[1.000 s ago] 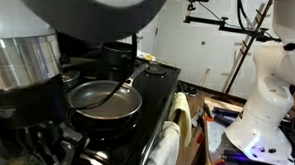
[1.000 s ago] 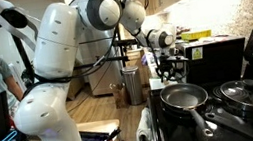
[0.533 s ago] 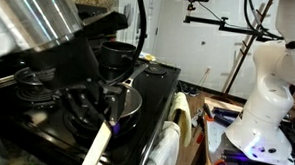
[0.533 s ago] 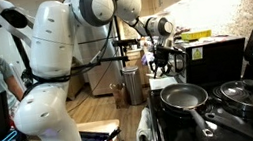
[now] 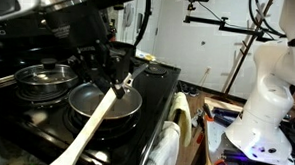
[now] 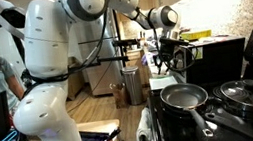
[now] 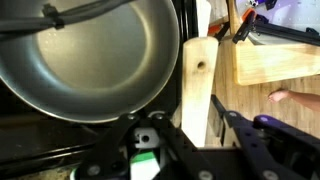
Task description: Pick up the wooden spoon from the left side of the countertop and put it on the pan on the left side of the stove
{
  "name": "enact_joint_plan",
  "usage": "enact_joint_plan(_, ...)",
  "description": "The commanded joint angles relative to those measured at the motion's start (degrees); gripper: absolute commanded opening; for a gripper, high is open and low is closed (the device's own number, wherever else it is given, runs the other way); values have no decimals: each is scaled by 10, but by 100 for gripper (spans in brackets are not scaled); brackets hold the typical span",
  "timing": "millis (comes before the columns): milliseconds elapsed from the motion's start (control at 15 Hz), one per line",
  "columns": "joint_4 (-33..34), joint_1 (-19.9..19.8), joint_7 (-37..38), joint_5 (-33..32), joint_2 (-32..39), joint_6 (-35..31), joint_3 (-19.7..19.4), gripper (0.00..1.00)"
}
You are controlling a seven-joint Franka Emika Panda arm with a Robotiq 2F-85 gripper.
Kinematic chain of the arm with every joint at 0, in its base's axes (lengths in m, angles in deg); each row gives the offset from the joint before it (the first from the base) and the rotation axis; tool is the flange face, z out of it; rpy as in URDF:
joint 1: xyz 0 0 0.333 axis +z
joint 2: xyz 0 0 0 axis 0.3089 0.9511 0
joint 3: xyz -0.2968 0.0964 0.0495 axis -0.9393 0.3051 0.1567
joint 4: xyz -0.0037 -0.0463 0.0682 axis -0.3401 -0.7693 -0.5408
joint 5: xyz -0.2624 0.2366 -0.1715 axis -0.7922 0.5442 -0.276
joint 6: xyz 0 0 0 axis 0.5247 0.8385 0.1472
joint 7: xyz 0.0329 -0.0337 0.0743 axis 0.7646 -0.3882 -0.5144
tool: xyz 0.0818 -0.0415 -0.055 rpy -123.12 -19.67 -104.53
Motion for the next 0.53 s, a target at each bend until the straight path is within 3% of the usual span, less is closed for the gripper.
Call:
enact_joint_plan(0, -65, -27, 24, 12, -64, -27, -12, 9)
enact_joint_plan(267, -120, -48, 48, 14, -120, -43, -31, 8)
enact_joint_plan(333, -65, -39, 27, 2, -70, -12, -27, 8)
enact_joint_plan(400, -72, -42, 27, 2, -77, -14, -29, 30)
enact_joint_plan(467, -71, -42, 27, 2, -78, -14, -29, 30)
